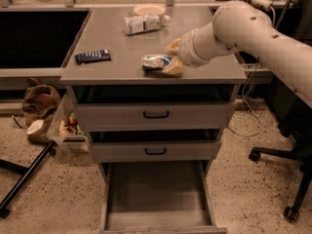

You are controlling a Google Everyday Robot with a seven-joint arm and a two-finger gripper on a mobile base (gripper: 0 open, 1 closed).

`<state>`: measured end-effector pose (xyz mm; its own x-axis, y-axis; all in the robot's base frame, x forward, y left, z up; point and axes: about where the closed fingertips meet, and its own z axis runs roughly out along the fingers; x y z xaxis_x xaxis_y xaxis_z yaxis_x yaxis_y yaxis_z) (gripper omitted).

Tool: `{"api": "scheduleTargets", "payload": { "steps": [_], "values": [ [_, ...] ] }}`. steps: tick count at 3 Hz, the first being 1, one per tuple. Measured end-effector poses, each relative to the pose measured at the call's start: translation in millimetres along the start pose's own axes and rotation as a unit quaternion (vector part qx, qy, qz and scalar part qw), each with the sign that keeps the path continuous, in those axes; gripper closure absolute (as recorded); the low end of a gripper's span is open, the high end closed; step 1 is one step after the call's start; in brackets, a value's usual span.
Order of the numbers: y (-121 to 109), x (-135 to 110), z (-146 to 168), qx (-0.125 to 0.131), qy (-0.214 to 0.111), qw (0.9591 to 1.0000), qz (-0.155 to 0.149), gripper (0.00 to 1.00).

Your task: Pick redbull can from bottom drawer and place on counter

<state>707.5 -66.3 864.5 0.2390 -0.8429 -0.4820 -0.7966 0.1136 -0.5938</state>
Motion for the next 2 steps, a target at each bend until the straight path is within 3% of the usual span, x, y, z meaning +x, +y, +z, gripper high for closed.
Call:
{"api": "scheduleTargets", "payload": {
  "steps": [1,2],
  "values": [
    [-1.5,10.7,20.7,-0.005,-0.034,0.9985,0.042,1.0],
    [-2.6,10.0,20.9,-0.006,-0.037,0.9983,0.045,0.8]
  ]
}}
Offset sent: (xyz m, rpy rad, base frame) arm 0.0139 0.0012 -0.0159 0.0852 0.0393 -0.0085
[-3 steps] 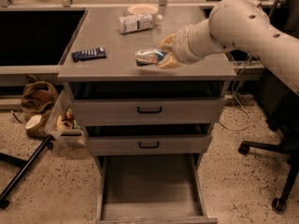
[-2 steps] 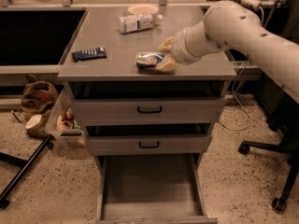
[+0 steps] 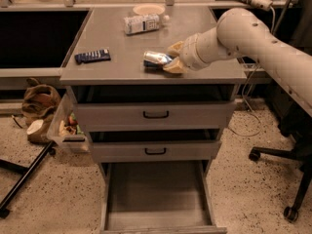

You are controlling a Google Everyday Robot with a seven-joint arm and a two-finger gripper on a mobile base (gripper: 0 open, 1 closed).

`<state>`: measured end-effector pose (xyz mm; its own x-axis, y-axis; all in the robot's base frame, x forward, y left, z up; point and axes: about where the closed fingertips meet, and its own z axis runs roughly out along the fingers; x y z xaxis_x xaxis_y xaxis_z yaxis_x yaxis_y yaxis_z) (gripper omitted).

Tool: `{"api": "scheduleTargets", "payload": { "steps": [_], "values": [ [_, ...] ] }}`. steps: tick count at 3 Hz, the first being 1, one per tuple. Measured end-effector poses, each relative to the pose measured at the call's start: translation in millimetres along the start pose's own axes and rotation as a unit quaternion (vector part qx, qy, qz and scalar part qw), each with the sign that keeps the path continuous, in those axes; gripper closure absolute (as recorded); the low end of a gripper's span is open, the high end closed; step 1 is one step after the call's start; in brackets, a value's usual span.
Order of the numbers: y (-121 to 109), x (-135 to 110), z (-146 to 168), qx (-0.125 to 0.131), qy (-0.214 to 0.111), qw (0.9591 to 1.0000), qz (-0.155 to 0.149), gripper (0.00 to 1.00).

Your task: Pick redbull can from bottom drawer and place on counter

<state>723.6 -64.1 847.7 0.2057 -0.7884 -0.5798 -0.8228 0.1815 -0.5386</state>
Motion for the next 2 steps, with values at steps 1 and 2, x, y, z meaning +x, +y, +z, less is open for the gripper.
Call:
{"api": "scheduleTargets", "payload": {
  "steps": [1,2],
  "values": [
    [0.0,0.0,0.0,0.0,0.0,1.0,0.0,0.57],
    [0.0,0.0,0.1,0.0,0.0,1.0,0.0,0.34]
  ]
}}
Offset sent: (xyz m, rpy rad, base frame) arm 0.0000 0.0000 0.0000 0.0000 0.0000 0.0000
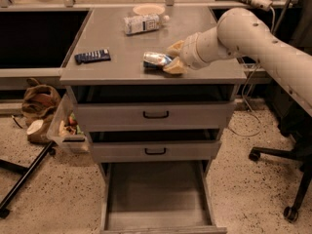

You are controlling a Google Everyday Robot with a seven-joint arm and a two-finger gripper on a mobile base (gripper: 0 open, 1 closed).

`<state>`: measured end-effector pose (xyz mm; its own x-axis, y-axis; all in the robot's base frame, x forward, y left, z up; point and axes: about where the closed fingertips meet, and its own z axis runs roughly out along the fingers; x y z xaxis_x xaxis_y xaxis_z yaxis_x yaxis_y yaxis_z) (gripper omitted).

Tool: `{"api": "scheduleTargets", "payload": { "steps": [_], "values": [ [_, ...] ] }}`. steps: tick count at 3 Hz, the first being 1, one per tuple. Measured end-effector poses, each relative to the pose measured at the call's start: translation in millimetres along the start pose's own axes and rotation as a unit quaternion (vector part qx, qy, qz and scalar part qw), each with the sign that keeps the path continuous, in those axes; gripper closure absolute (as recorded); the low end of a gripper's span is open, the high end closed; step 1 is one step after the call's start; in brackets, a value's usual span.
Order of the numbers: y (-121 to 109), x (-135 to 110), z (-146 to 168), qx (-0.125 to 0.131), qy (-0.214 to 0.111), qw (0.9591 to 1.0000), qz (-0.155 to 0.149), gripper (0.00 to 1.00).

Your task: Pick redbull can from bottom drawer and place on counter

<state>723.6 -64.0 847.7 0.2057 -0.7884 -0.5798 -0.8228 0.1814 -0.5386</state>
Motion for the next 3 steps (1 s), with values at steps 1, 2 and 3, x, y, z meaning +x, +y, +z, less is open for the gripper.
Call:
{"api": "scheduleTargets", "payload": {
  "steps": [1,2,3],
  "values": [
    [0.0,0.0,0.0,0.0,0.0,1.0,0.0,0.1],
    [0.0,0.0,0.1,0.0,0.0,1.0,0.0,0.0],
    [0.0,0.0,0.1,0.0,0.0,1.0,0.0,0.0]
  ]
}}
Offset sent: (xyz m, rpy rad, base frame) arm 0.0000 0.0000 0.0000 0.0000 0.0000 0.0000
